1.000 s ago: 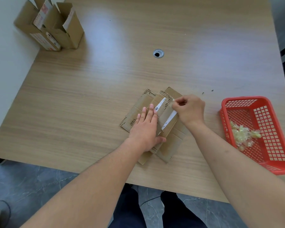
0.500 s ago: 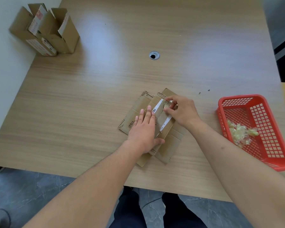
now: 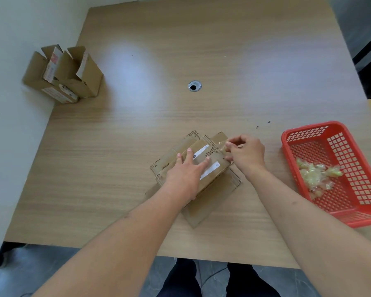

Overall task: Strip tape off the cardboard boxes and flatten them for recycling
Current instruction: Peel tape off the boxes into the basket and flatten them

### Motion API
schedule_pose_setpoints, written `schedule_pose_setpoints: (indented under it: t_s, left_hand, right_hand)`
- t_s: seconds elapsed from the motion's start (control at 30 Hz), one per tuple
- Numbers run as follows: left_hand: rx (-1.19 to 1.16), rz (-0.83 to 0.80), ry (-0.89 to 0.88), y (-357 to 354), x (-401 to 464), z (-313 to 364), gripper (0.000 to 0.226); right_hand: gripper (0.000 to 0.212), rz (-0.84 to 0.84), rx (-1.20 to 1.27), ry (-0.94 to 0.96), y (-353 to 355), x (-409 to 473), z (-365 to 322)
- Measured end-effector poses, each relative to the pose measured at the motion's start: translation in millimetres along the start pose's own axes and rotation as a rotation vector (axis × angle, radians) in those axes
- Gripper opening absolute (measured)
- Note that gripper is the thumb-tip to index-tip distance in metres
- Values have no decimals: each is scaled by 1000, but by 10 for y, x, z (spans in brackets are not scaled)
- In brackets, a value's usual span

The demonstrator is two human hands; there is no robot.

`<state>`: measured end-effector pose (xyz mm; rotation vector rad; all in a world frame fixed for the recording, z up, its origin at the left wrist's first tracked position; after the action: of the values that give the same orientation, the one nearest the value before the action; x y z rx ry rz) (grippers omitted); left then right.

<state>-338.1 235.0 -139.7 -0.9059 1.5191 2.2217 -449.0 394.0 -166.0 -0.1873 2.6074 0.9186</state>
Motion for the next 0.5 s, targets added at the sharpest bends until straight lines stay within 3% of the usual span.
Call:
schedule_pose_setpoints:
  t_s: [0.23, 0.5]
  left_hand:
    - [20, -12, 22, -2, 26, 126, 111]
    - [89, 25, -19, 153, 51, 17, 124]
  right_hand:
    - [8, -141, -187, 73, -49, 128, -11]
    - [6, -260, 229, -222, -204, 182, 235]
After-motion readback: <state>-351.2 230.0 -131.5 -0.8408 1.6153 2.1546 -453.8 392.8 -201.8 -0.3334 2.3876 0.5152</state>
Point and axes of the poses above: each hand's wrist, its own x-axis towards the middle knuckle, its own y-axis out of the back of the hand, z = x × y, the point moved 5 cm from there along x, towards the middle knuckle, and after that the axes turned 15 degrees about -x, right-handed, at the moved point
